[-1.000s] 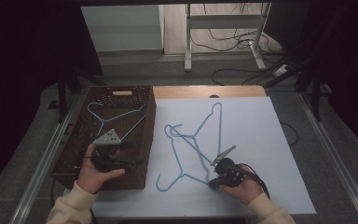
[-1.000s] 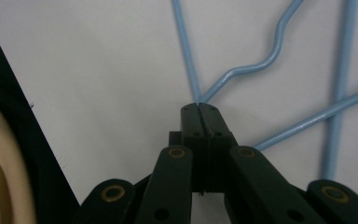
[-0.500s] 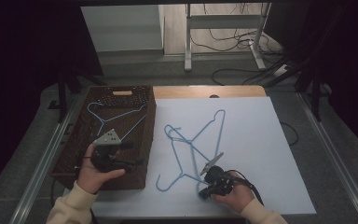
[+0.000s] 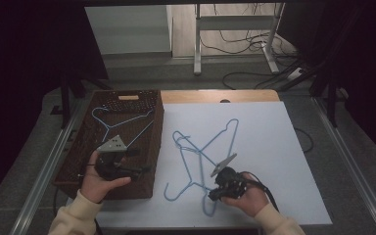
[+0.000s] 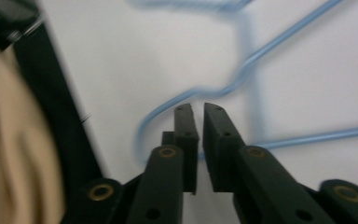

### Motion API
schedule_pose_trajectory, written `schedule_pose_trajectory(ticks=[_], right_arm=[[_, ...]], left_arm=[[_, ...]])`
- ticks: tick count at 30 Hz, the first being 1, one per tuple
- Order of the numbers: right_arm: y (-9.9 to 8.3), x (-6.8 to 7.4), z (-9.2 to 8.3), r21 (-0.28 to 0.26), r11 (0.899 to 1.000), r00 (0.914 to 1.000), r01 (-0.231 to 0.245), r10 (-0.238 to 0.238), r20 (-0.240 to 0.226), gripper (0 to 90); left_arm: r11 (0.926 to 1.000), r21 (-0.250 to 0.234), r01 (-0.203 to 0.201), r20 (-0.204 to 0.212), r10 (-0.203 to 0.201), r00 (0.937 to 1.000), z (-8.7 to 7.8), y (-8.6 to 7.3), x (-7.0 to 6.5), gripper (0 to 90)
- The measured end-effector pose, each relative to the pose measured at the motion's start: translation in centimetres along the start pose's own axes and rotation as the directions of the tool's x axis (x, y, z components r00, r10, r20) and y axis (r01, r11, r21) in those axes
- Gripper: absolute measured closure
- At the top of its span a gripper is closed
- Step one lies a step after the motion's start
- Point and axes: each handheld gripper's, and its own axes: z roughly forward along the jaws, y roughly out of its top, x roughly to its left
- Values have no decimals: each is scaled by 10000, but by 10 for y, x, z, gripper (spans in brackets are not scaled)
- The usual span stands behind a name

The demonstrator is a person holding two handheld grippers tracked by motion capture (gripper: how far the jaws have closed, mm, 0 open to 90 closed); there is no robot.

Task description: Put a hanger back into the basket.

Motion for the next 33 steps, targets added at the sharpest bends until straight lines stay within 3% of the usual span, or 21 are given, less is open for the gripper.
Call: schedule_pose_trajectory(ticks=[2, 6, 10, 14, 21, 29, 33], right_arm=[[11, -16, -7, -584, 9982, 9985, -168, 197, 503, 647], [34, -47, -7, -1333, 9910, 9929, -115, 271, 1160, 528], [63, -72, 5, -1623, 9867, 9880, 103, 150, 1539, 512], [90, -86, 25, -1413, 9894, 9841, 329, -74, 1774, 530], [114, -98, 47, -1042, 9940, 9842, 346, -158, 1765, 576], [117, -104, 58, -749, 9967, 9867, 319, -195, 1612, 668], [117, -101, 63, -383, 9961, 9824, 792, -715, 1724, 732]], left_arm=[[10000, 24, 17, -4, -17, 10000, 1, 0, 0, 228], [10000, 13, 5, -11, -5, 10000, 1, 0, 0, 228], [10000, -2, -6, -4, 6, 10000, 0, 0, 1, 228], [10000, 35, 0, 15, 0, 10000, 1, -1, 1, 228], [10000, 35, 14, 6, -14, 10000, 0, -2, 1, 228], [10000, 71, 4, 20, -4, 10000, 1, -2, 0, 228], [10000, 97, -19, 44, 19, 10000, 3, -1, -1, 229]])
